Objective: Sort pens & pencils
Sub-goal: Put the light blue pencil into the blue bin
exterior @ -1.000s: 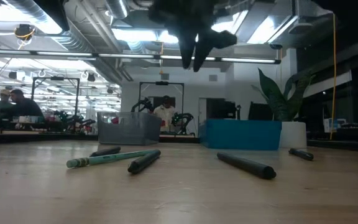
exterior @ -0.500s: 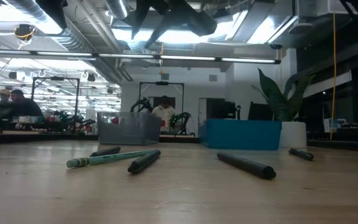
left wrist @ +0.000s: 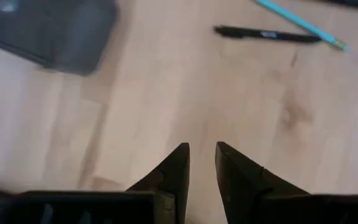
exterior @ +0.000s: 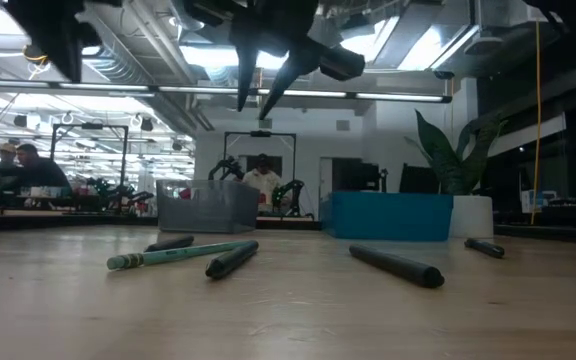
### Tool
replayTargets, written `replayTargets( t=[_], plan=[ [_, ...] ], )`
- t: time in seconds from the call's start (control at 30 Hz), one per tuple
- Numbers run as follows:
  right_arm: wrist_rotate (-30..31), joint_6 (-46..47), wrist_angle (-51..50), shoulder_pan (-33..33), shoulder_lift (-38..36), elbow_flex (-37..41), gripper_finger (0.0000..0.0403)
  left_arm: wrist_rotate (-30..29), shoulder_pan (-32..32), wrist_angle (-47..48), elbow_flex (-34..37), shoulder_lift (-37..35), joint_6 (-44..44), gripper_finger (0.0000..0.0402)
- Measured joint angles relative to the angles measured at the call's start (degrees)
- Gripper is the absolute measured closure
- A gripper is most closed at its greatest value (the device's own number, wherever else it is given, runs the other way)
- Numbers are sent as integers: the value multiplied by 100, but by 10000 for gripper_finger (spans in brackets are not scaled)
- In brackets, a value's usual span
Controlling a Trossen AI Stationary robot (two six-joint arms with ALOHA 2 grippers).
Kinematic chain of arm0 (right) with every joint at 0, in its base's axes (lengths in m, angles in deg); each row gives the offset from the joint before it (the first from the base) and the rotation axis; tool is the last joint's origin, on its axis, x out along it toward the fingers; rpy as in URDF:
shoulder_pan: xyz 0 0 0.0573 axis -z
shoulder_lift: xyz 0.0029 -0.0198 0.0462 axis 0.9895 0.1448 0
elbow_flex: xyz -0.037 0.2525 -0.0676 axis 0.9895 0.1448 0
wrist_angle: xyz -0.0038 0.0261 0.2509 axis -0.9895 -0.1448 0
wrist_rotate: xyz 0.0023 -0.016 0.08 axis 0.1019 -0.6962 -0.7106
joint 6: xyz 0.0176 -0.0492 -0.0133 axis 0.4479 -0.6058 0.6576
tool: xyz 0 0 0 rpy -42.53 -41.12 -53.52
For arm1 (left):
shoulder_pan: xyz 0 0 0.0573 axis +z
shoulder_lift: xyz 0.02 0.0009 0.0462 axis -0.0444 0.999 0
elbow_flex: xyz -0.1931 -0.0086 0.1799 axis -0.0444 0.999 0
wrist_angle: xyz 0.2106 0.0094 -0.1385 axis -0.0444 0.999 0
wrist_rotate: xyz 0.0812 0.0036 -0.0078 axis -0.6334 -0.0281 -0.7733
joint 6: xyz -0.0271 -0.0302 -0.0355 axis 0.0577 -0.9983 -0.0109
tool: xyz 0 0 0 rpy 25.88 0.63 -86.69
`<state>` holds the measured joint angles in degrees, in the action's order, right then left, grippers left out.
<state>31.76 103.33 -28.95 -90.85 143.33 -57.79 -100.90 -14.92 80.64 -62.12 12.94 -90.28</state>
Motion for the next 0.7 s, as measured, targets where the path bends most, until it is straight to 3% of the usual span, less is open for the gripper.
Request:
replayTargets(
  t=[0.27, 0.7],
  plan=[
    [-312, 553, 197, -15, 306, -9, 297, 55, -29, -342, 684, -1, -35, 329],
    [-798, 1501, 675, -43, 835, -4, 297, -305, -29, -394, 702, -3, 168, 329]
  ],
)
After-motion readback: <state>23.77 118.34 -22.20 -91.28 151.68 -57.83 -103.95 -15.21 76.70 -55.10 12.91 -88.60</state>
